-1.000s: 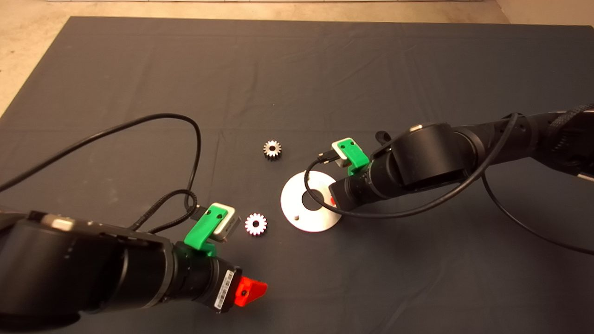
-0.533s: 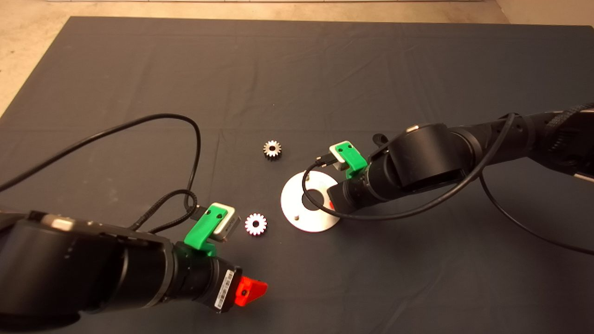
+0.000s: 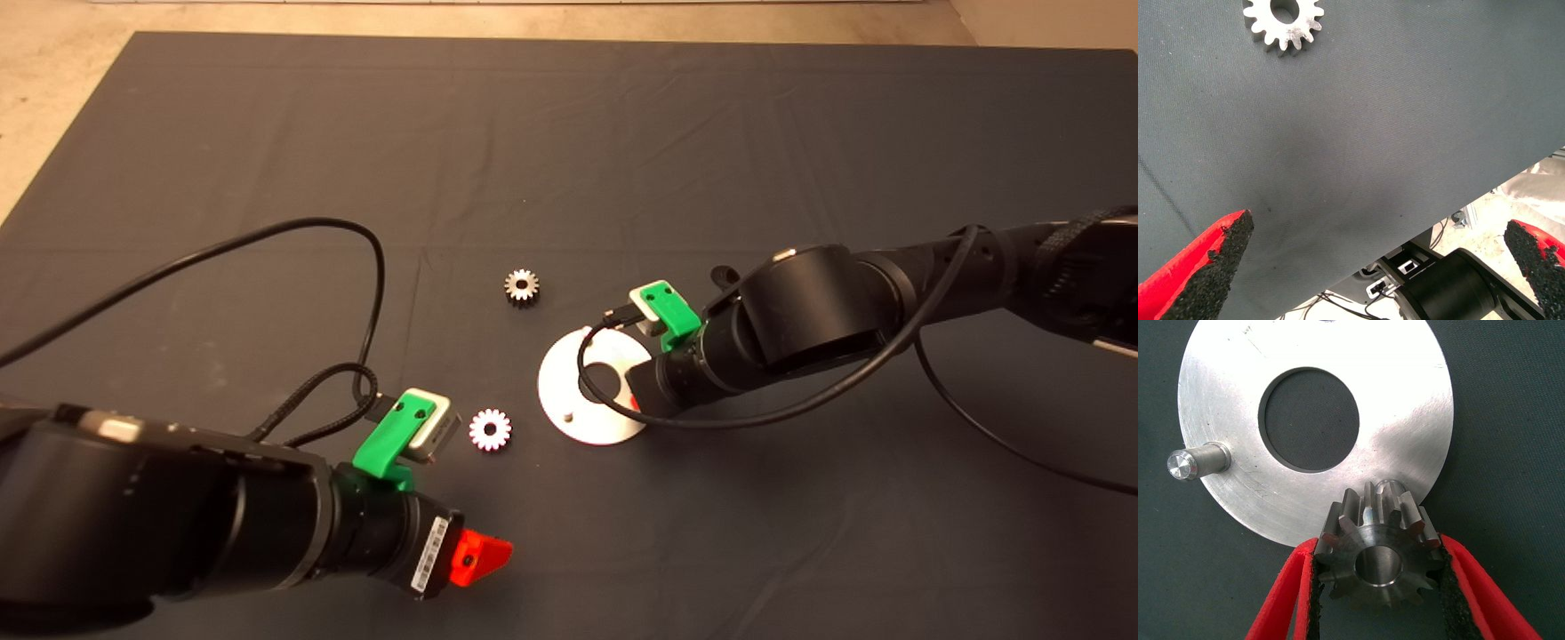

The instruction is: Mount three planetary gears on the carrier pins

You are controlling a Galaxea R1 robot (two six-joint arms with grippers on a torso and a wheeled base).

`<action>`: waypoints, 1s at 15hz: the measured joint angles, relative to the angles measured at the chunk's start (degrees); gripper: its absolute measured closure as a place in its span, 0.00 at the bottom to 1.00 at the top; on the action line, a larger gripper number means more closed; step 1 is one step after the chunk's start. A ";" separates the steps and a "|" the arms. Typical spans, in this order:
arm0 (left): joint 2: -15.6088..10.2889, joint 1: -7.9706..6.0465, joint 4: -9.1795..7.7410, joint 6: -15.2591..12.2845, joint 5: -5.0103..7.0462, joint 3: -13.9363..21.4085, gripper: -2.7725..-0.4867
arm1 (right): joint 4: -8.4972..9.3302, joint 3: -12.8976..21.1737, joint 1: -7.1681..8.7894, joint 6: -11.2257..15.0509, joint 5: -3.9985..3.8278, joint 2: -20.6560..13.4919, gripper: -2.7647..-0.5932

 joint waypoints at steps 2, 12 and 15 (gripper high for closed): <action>0.00 0.02 0.00 0.00 0.00 0.00 0.01 | 0.07 -0.13 0.02 0.00 -0.09 0.06 0.83; 0.00 0.01 0.00 0.00 -0.01 0.00 0.01 | 1.65 -2.36 0.80 -0.05 0.77 0.24 0.83; 0.00 0.00 0.00 0.00 -0.01 0.00 0.01 | 1.65 -2.54 0.83 -0.06 0.83 0.24 0.83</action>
